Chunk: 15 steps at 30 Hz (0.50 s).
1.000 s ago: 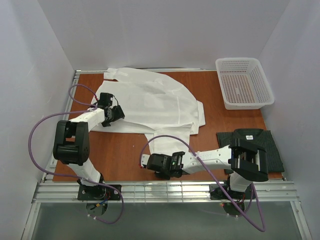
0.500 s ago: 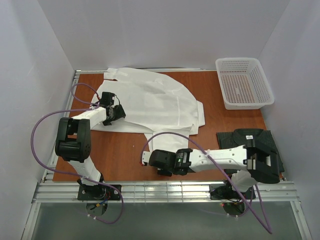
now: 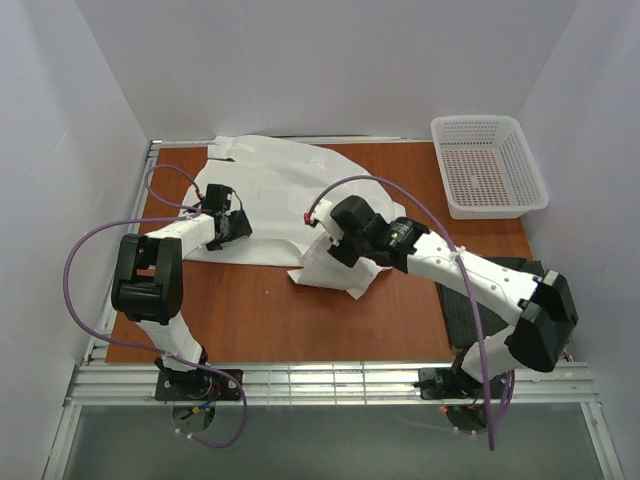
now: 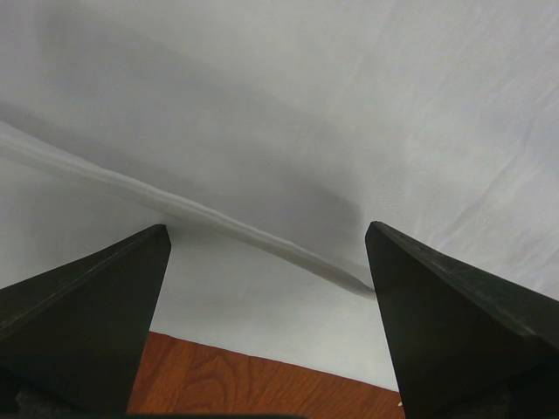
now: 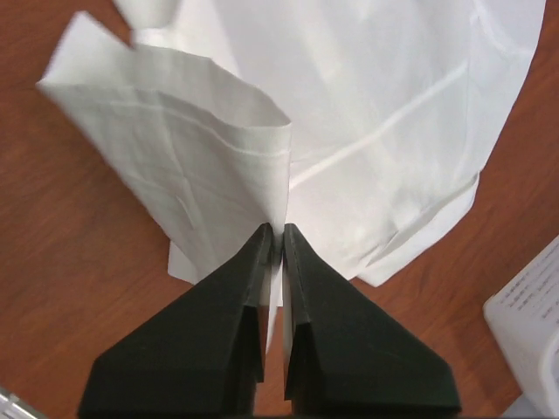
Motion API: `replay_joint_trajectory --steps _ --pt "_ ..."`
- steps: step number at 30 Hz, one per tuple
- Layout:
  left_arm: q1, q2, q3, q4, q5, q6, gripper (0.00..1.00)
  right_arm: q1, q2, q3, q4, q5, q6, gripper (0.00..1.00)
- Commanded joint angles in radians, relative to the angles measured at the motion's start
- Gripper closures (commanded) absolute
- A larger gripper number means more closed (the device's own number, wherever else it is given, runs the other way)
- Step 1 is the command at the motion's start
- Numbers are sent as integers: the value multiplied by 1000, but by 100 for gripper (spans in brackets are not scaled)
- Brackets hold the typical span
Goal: Fold and stack the long sleeve shirts
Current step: Fold the shirt
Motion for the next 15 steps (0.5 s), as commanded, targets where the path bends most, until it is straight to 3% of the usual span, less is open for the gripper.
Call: replay_joint_trajectory --steps 1,4,7,11,15 --pt "-10 14 -5 -20 -18 13 14 -93 119 58 15 23 2 88" --pt "-14 11 -3 -20 -16 13 14 -137 209 112 3 181 73 74" --pt "-14 9 -3 -25 -15 13 14 -117 198 171 -26 248 121 60" --pt "-14 12 3 -28 -13 9 14 28 75 83 69 117 35 57" --pt "-14 18 8 -34 -9 7 14 145 27 -64 149 -47 29 46"
